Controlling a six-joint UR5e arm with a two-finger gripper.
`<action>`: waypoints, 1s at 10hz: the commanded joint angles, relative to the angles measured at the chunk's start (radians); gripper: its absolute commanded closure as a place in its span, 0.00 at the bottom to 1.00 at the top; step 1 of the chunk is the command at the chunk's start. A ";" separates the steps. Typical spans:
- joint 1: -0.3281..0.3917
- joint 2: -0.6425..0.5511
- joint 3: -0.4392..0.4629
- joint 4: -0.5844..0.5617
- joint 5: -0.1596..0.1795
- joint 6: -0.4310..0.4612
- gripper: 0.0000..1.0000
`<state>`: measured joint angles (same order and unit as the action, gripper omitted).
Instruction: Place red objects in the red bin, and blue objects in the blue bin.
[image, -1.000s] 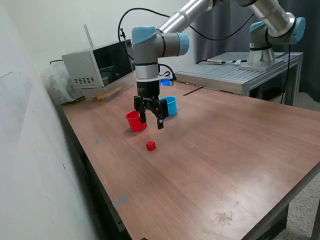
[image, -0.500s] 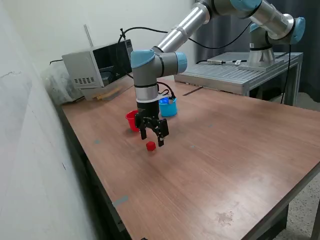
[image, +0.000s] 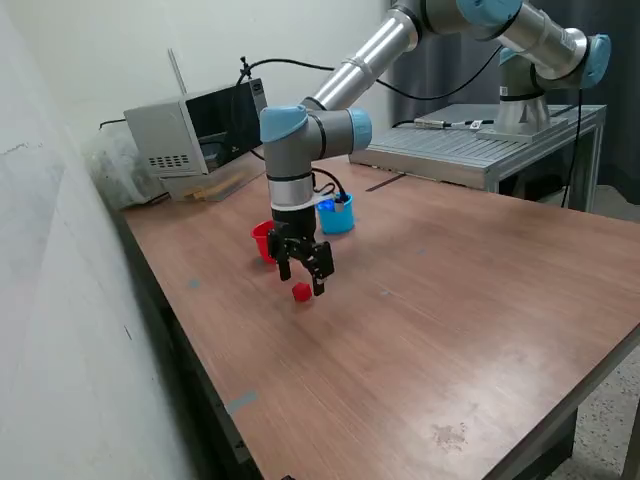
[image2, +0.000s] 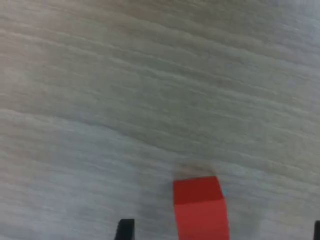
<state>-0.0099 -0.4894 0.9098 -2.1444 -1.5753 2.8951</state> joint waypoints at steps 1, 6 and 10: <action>-0.001 0.002 -0.002 0.000 -0.008 -0.022 0.00; -0.001 0.015 -0.008 0.009 -0.043 -0.059 1.00; -0.005 0.005 -0.014 0.009 -0.083 -0.059 1.00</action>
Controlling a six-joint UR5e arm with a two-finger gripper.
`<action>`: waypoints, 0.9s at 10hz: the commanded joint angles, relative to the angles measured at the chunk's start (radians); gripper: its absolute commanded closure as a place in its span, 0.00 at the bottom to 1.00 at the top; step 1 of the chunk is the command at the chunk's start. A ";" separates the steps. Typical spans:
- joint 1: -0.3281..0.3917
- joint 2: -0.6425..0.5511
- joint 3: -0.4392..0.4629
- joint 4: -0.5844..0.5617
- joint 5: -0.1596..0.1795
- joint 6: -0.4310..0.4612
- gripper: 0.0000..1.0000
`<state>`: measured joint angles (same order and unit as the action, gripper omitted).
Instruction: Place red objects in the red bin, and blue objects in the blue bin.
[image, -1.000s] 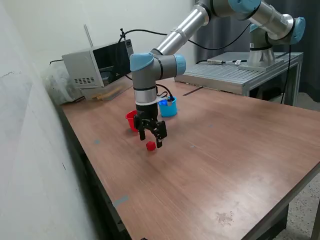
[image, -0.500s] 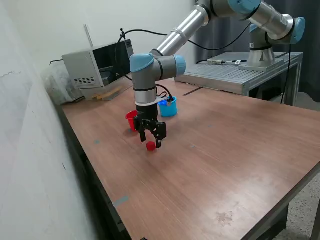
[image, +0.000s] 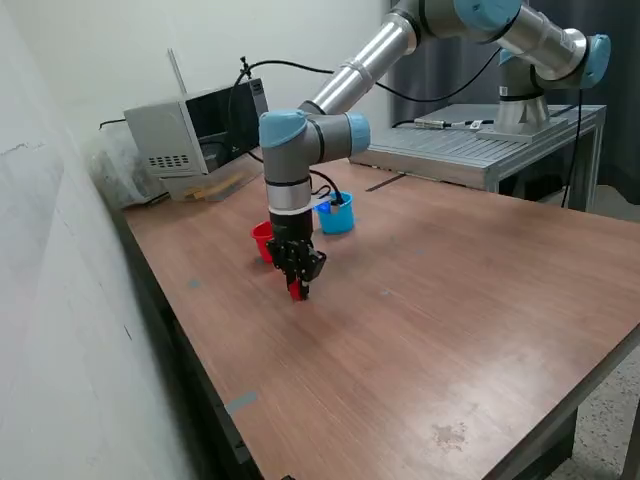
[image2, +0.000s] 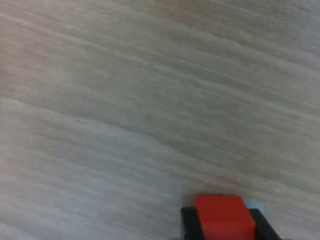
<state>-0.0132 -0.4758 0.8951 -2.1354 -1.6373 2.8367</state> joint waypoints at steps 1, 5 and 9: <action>-0.004 -0.056 0.008 -0.004 -0.021 0.001 1.00; -0.048 -0.237 0.117 0.000 -0.088 0.076 1.00; -0.164 -0.262 0.174 0.037 -0.184 0.124 1.00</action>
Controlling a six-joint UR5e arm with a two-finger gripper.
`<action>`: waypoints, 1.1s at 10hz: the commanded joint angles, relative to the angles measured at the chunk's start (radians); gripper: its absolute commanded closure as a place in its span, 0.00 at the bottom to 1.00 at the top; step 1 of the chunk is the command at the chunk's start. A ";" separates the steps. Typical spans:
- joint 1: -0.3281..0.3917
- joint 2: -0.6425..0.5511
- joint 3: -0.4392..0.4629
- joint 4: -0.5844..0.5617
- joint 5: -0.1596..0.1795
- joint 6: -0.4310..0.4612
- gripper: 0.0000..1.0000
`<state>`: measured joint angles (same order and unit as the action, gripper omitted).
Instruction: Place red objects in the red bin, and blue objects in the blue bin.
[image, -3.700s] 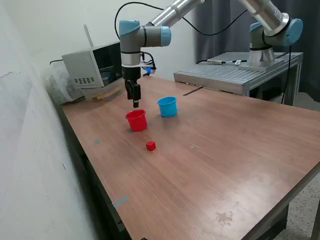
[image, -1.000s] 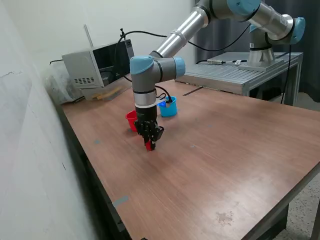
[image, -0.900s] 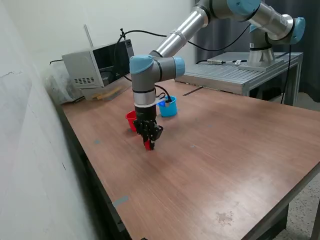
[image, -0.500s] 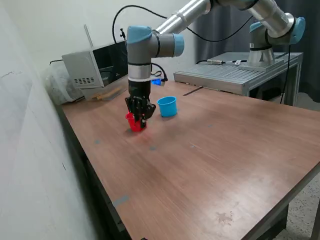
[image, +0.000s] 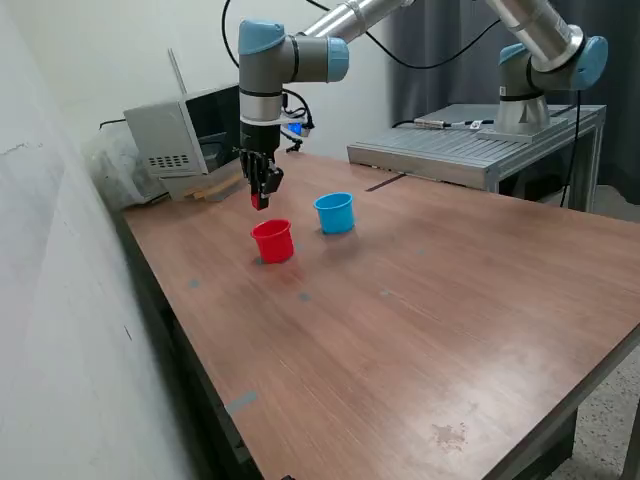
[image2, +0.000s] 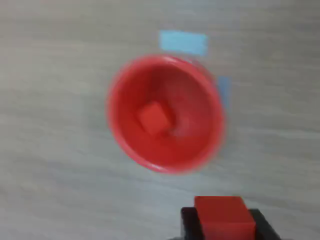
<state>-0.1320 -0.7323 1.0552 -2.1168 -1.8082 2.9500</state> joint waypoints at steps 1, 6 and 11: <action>-0.060 -0.006 0.026 0.018 -0.010 0.009 1.00; -0.064 0.016 0.072 -0.024 0.056 0.006 0.00; -0.054 -0.008 0.068 0.118 0.058 0.014 0.00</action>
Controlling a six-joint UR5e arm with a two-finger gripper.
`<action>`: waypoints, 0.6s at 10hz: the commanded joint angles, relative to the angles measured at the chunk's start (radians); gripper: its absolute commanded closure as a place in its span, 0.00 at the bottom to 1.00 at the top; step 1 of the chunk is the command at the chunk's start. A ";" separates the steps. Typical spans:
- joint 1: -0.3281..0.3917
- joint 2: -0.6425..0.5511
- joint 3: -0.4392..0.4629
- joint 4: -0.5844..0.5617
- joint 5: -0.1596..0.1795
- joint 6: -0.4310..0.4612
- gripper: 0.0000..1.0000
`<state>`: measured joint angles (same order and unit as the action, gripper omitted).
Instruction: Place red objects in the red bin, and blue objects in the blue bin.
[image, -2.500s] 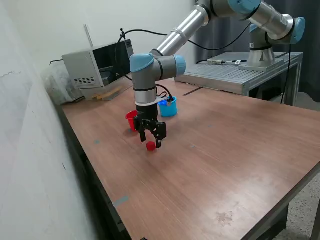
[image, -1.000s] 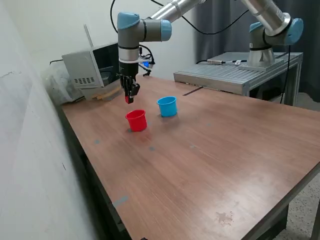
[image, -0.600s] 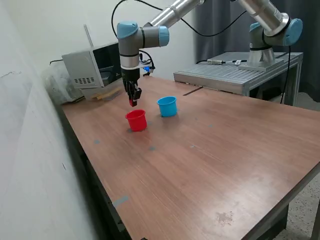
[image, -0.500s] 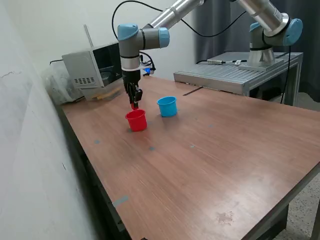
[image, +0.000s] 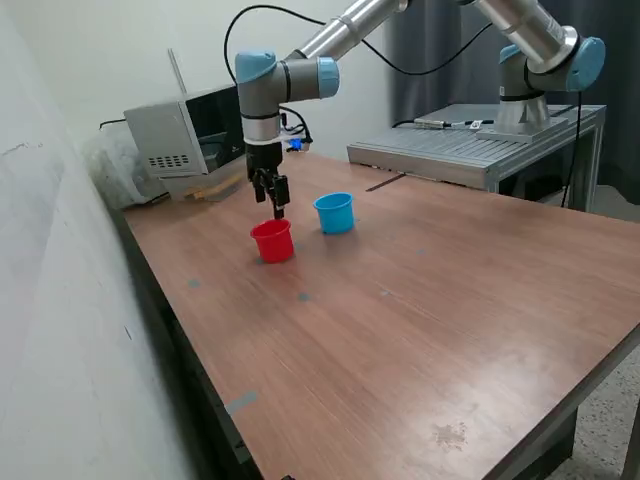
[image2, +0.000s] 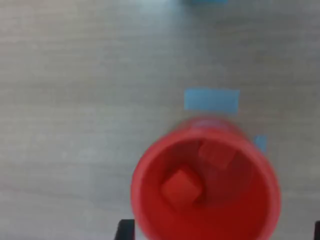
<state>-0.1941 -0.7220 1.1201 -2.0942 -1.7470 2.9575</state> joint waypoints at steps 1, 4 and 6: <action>0.011 -0.072 0.013 0.188 -0.005 0.009 0.00; 0.013 -0.317 0.243 0.325 0.003 0.117 0.00; 0.037 -0.474 0.358 0.503 0.003 0.153 0.00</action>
<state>-0.1745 -1.0765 1.3857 -1.7095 -1.7445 3.0774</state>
